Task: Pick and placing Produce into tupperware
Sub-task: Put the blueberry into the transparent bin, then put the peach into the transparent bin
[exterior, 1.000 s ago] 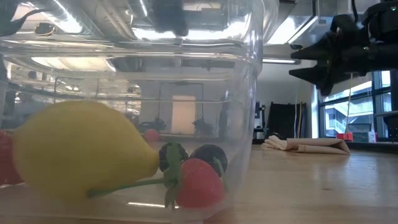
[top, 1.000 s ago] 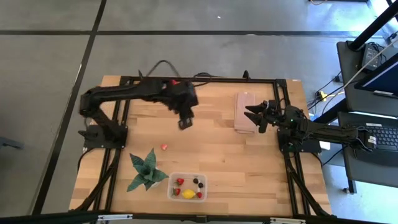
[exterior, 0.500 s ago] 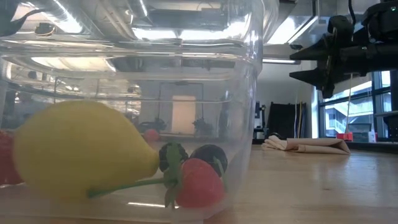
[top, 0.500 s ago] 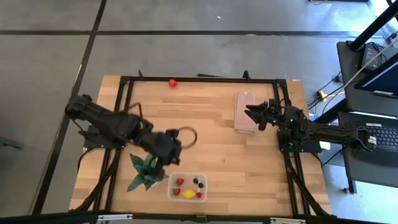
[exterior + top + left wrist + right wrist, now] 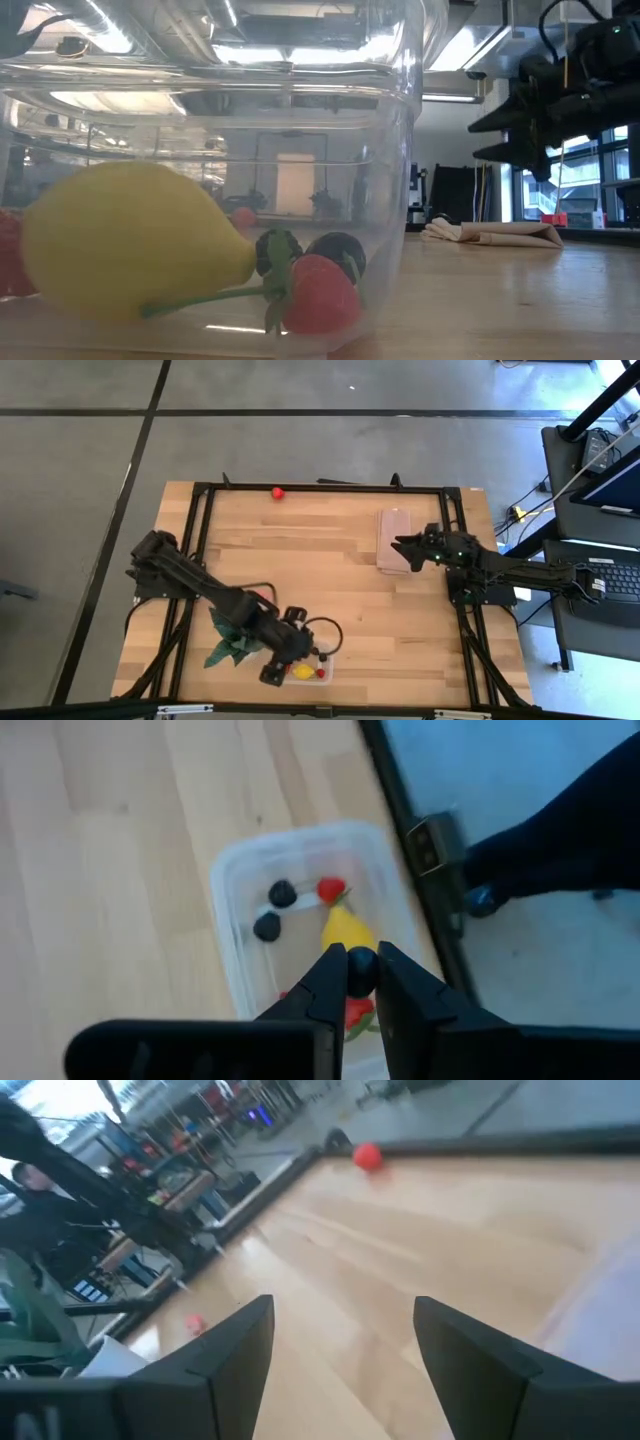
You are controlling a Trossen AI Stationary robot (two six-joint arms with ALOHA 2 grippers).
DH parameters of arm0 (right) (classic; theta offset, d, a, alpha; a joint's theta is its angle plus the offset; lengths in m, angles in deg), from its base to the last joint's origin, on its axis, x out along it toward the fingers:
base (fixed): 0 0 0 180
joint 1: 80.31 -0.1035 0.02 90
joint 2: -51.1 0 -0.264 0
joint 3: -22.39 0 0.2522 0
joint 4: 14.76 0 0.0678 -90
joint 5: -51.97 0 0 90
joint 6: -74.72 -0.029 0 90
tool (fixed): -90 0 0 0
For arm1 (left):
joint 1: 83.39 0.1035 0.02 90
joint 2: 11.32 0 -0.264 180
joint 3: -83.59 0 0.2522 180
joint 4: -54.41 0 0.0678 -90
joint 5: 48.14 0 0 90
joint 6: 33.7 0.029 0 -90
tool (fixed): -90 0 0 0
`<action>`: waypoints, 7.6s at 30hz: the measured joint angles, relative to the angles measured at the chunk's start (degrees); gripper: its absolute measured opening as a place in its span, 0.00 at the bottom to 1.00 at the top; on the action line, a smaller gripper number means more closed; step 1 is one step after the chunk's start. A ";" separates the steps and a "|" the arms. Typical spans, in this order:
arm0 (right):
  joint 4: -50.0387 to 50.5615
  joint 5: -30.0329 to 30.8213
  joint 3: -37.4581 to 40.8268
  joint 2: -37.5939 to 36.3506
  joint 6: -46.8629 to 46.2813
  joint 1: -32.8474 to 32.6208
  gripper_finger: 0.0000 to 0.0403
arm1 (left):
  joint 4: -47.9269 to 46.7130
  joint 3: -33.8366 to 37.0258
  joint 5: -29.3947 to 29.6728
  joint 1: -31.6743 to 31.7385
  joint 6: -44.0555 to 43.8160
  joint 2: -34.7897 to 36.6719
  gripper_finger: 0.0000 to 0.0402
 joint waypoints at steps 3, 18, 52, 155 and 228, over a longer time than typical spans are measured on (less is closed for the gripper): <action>1.87 0.00 0.00 0.00 -2.35 0.00 0.60 | -0.28 0.00 -0.72 0.34 -0.98 -3.67 0.10; 2.03 -0.02 0.00 0.00 -5.28 0.00 0.60 | 2.50 0.02 -10.62 2.12 0.50 -12.76 0.16; 2.12 -0.04 0.00 -0.02 -1.86 0.00 0.60 | -12.61 0.00 23.30 11.41 -0.12 15.27 0.02; 2.05 -0.02 0.00 -0.01 1.01 -0.01 0.60 | -11.91 28.51 -9.76 29.82 39.12 -3.59 0.44; 4.04 0.94 0.00 -0.02 -9.09 0.00 0.60 | 12.85 4.96 -6.85 10.03 27.51 2.87 0.14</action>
